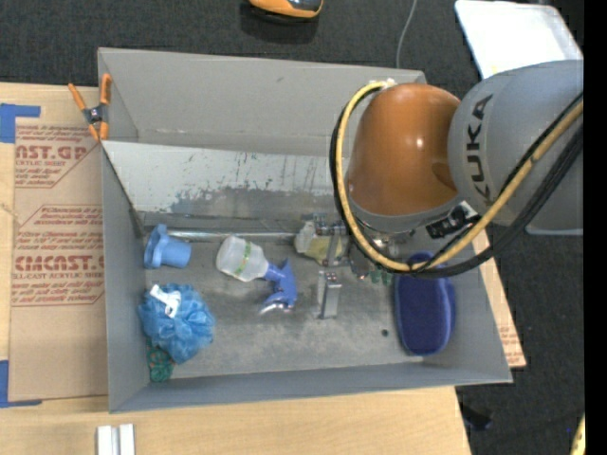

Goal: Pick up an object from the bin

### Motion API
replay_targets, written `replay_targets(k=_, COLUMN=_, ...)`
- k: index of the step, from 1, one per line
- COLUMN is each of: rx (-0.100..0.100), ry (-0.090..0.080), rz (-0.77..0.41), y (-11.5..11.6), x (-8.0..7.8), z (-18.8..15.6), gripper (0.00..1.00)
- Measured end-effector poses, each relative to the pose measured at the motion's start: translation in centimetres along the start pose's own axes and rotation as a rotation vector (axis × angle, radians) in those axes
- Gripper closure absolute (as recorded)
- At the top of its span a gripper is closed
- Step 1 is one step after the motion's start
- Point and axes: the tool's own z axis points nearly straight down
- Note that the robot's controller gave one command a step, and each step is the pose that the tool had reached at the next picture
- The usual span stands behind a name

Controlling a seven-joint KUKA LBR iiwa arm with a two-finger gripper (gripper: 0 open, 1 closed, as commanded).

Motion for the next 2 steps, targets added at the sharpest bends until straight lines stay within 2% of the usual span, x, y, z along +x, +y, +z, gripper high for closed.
replay_targets(k=1, rx=0.000, ry=-0.008, rz=0.001, y=0.0, x=-0.1, z=-0.5, gripper=0.00)
replay_targets(k=2, rx=-0.003, ry=-0.013, rz=0.033, y=3.8, x=-2.6, z=6.8, gripper=0.00)
